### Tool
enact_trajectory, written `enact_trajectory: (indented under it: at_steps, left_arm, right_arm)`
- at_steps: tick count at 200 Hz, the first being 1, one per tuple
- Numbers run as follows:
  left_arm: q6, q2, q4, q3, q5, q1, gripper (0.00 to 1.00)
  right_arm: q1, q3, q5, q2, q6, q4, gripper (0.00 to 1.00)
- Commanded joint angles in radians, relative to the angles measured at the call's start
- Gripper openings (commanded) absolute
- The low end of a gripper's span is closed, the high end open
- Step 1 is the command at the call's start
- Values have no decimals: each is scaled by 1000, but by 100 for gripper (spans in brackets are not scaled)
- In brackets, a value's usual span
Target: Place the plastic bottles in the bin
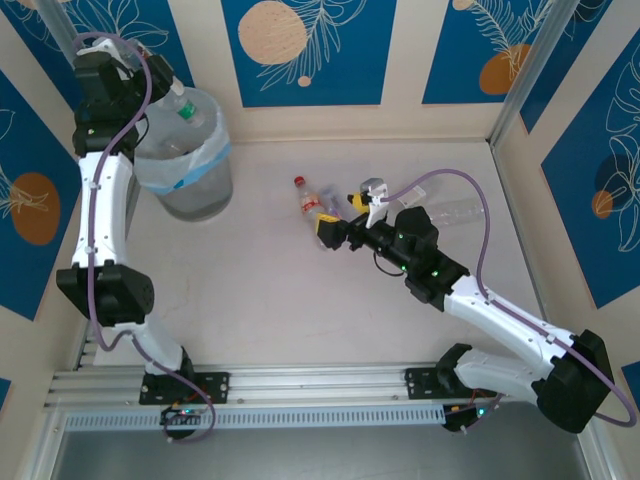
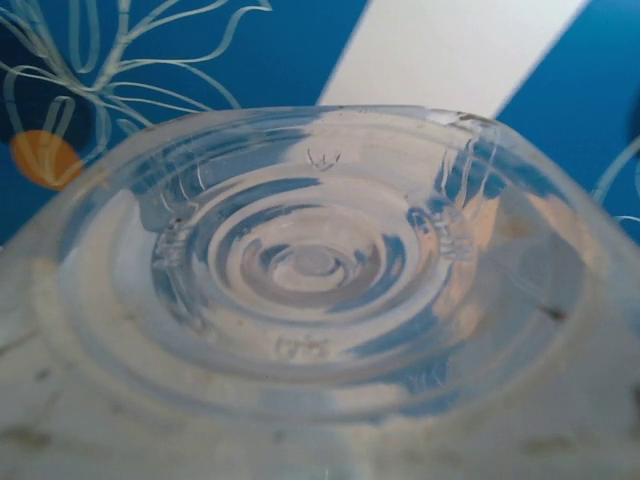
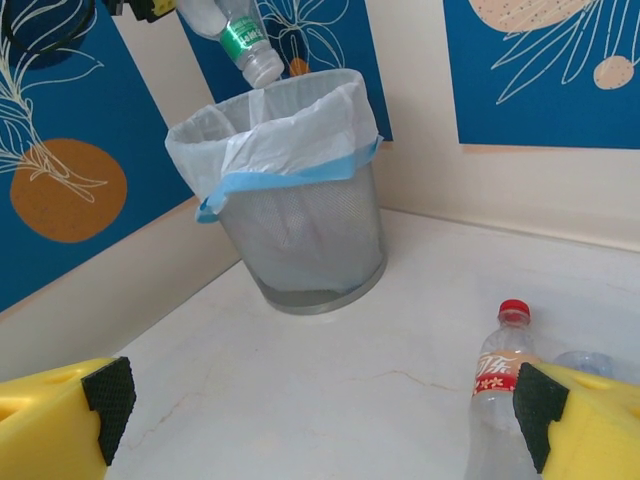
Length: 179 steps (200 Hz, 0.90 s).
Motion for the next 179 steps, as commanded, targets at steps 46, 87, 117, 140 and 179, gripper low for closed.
enact_trajectory:
  at_steps: [46,87,117,140,179]
  left_arm:
    - [51,76,-37,0,-94,13,71]
    - [15,120,-63,-4,-41,18,72]
    - [-16,158,-88,-10,4,18,73]
    - [-32,172,-91,-10,11,18,78]
    - [-37,176,-100,-3,-1,18,90]
  right_arm:
    - [-8,4,28,16,32,7,99]
    - [-10,16,29,31,37,-9,99]
    - [-10,13,36,33,49,-10,99]
    - [-11,16,39,33,50,-20,99]
    - [-13,21,48,30,53,-37,99]
